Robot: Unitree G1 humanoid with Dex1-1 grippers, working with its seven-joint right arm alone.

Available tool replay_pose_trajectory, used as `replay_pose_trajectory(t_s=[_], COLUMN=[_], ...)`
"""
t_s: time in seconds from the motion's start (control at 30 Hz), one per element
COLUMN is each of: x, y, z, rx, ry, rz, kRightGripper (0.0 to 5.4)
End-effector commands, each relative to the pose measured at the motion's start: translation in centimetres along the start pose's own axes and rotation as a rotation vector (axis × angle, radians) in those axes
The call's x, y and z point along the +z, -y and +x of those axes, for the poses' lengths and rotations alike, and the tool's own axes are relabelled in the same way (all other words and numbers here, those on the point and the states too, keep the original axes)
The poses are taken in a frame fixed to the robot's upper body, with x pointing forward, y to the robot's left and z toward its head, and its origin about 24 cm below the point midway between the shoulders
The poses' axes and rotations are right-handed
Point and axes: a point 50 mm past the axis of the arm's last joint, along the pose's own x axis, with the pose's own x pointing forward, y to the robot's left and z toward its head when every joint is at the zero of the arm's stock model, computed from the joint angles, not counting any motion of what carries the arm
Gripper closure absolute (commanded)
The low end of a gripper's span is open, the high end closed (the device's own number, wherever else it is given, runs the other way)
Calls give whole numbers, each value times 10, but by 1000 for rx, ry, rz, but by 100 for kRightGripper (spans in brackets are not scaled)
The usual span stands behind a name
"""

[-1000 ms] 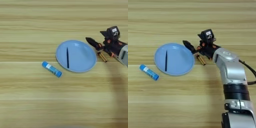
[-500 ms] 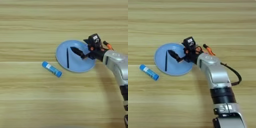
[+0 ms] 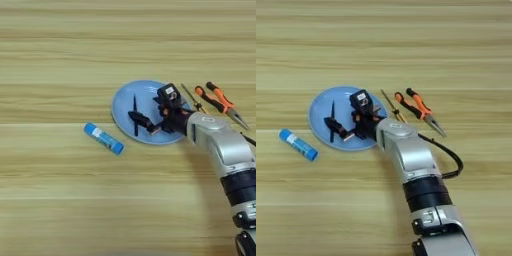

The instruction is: Move the objects on the table

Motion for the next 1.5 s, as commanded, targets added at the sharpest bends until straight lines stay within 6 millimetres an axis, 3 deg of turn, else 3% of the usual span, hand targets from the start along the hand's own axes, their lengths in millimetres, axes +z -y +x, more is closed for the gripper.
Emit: replay_pose_trajectory(t_s=[0.03, 0.33, 0.77, 1.5], x=[33, 26, 24, 9], y=[4, -9, -12, -4], z=[3, 14, 17, 23], rx=[-29, -2, -8, -7], ry=[101, 75, 52, -16], rz=[-65, -118, -198, -152], kRightGripper=[4, 4, 138, 351])
